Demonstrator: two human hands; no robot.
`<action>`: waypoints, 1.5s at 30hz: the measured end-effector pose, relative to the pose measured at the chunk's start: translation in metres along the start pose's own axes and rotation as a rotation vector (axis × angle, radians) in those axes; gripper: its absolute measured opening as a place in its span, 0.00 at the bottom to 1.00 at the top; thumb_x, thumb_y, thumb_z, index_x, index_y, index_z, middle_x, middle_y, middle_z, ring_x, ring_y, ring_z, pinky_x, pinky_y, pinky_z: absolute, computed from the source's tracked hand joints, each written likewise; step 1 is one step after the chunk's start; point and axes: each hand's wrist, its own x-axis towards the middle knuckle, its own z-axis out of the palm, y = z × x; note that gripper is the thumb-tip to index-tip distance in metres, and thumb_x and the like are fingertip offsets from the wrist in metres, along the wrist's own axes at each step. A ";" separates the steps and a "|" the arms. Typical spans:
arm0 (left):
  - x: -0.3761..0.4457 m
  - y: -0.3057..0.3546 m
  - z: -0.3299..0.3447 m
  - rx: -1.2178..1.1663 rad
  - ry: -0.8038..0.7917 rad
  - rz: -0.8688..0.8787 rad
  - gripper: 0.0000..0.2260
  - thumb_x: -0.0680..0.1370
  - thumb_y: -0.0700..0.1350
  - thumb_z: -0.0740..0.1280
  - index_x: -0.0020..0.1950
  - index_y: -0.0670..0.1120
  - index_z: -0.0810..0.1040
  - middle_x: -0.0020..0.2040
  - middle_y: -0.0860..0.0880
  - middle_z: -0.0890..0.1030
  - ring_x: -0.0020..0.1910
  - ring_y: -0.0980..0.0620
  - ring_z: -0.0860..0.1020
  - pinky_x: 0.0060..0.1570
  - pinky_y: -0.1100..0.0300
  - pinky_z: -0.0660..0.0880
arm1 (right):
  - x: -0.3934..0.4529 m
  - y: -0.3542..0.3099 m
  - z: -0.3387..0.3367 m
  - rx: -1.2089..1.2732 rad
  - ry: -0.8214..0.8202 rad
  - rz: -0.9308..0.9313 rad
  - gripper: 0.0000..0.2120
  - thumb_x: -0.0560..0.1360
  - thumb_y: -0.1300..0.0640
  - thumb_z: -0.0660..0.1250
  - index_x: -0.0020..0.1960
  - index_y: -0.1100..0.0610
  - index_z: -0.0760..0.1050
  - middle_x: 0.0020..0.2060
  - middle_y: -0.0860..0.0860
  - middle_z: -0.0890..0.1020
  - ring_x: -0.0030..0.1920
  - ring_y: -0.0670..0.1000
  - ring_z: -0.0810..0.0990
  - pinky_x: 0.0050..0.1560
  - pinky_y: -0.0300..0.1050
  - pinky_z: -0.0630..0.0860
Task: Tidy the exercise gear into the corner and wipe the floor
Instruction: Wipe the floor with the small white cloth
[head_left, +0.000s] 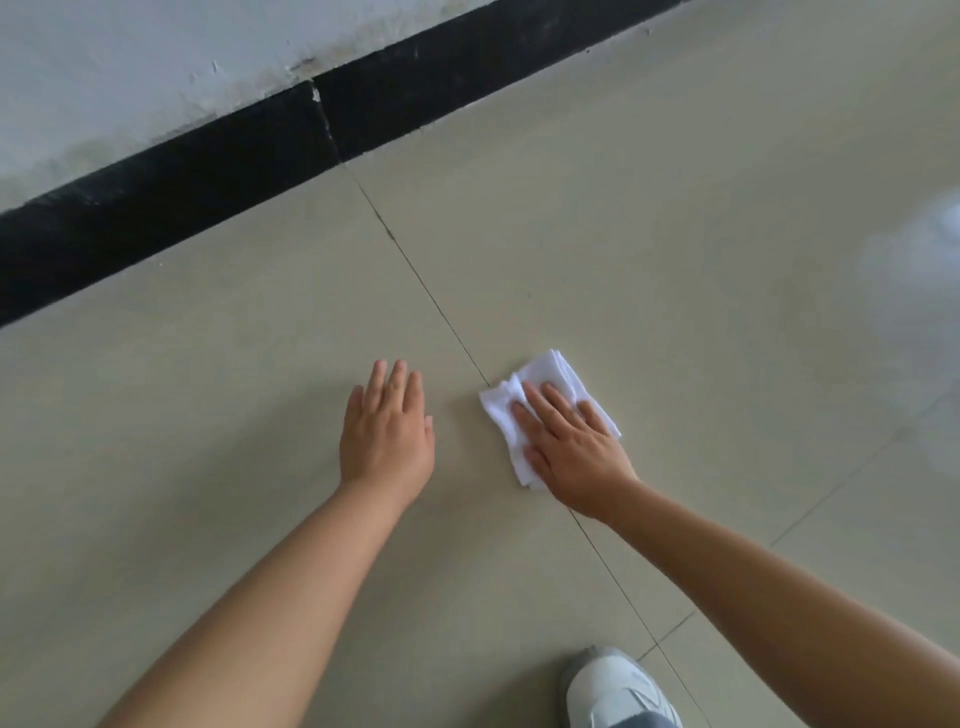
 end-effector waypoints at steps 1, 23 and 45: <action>0.000 0.008 0.002 0.015 -0.012 0.039 0.25 0.83 0.47 0.50 0.78 0.43 0.49 0.79 0.47 0.48 0.79 0.49 0.44 0.76 0.54 0.45 | -0.016 0.007 0.009 -0.001 -0.039 0.076 0.29 0.80 0.47 0.33 0.72 0.52 0.61 0.70 0.49 0.71 0.69 0.52 0.73 0.64 0.53 0.72; -0.022 0.136 -0.072 0.595 -0.395 0.491 0.16 0.79 0.37 0.57 0.65 0.43 0.73 0.55 0.48 0.78 0.60 0.46 0.75 0.59 0.56 0.70 | -0.161 0.072 -0.054 -0.436 -0.399 0.201 0.17 0.81 0.56 0.51 0.66 0.59 0.68 0.65 0.54 0.73 0.68 0.53 0.68 0.70 0.48 0.64; -0.006 0.206 0.063 0.252 -0.014 0.534 0.27 0.75 0.41 0.69 0.71 0.33 0.66 0.73 0.37 0.65 0.73 0.44 0.66 0.70 0.59 0.65 | -0.094 0.145 0.026 -0.286 0.380 0.032 0.10 0.45 0.61 0.78 0.19 0.53 0.76 0.26 0.46 0.80 0.34 0.52 0.83 0.47 0.46 0.61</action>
